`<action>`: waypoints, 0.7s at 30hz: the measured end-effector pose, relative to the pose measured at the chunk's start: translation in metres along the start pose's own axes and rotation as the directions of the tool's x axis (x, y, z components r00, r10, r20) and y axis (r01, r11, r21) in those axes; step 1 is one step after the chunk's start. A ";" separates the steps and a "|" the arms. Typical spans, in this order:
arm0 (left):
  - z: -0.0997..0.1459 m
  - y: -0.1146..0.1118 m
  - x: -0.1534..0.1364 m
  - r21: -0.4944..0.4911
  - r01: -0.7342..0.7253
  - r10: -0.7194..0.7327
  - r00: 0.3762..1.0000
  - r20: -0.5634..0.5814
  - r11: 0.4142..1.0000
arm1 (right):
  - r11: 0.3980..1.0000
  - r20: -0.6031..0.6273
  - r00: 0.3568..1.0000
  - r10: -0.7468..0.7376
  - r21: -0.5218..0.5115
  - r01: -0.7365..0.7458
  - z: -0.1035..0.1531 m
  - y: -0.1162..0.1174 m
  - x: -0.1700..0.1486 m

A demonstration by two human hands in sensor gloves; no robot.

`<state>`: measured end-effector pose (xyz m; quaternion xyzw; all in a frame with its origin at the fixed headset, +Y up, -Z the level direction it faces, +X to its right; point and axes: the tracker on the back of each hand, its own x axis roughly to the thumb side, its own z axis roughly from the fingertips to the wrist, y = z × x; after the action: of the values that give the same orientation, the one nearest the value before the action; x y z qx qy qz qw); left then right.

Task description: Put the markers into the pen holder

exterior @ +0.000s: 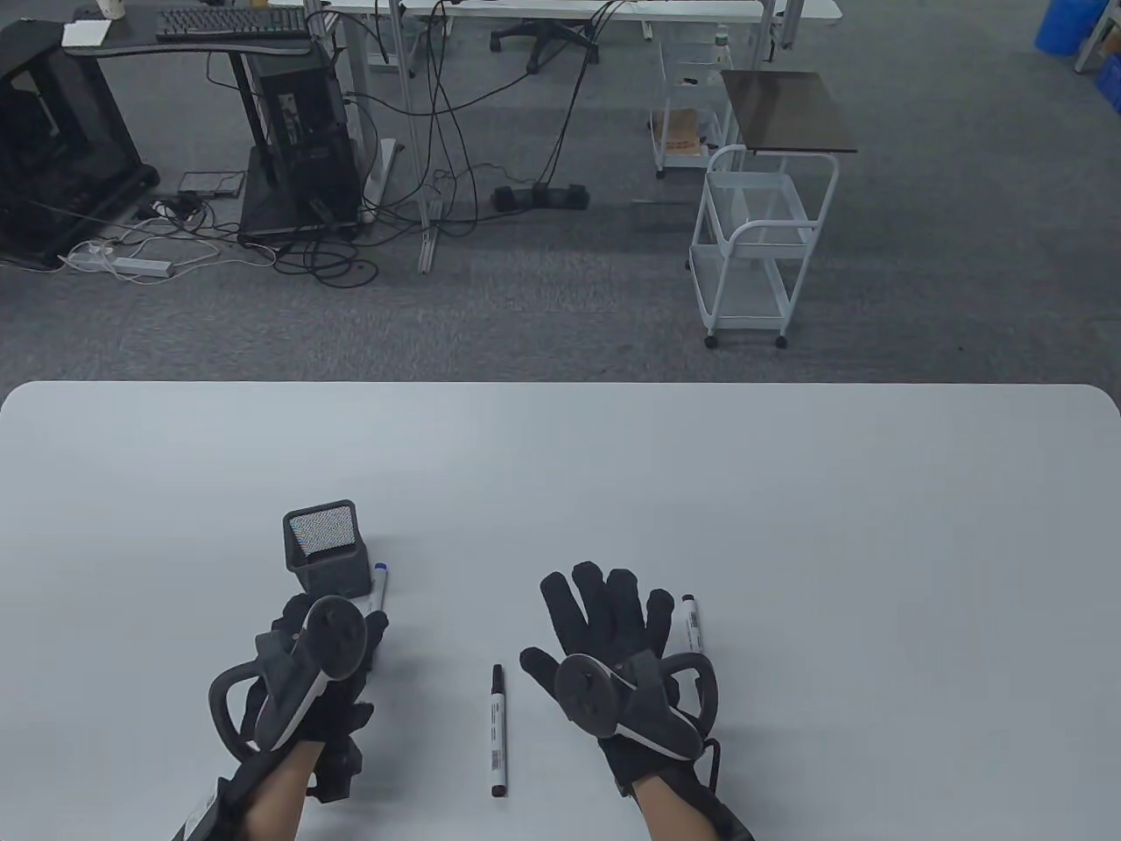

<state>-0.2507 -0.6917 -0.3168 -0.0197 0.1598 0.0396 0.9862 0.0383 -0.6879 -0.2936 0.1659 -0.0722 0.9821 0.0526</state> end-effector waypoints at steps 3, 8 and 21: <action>-0.012 -0.020 0.007 -0.126 0.100 -0.103 0.995 -0.018 0.987 | 1.000 -0.004 1.000 -0.014 -0.002 0.014 0.000 -0.001 -0.003; -0.028 -0.041 0.022 -0.225 0.204 -0.219 0.975 -0.042 0.953 | 1.000 -0.011 1.000 -0.027 -0.007 0.027 0.000 -0.002 -0.007; -0.047 -0.058 0.032 -0.330 0.222 -0.270 0.957 -0.107 0.918 | 0.999 -0.011 0.999 -0.038 -0.012 0.038 0.000 -0.003 -0.007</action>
<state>-0.2301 -0.7494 -0.3702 -0.1991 0.2213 -0.0615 0.9527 0.0453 -0.6858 -0.2956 0.1613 -0.0745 0.9814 0.0729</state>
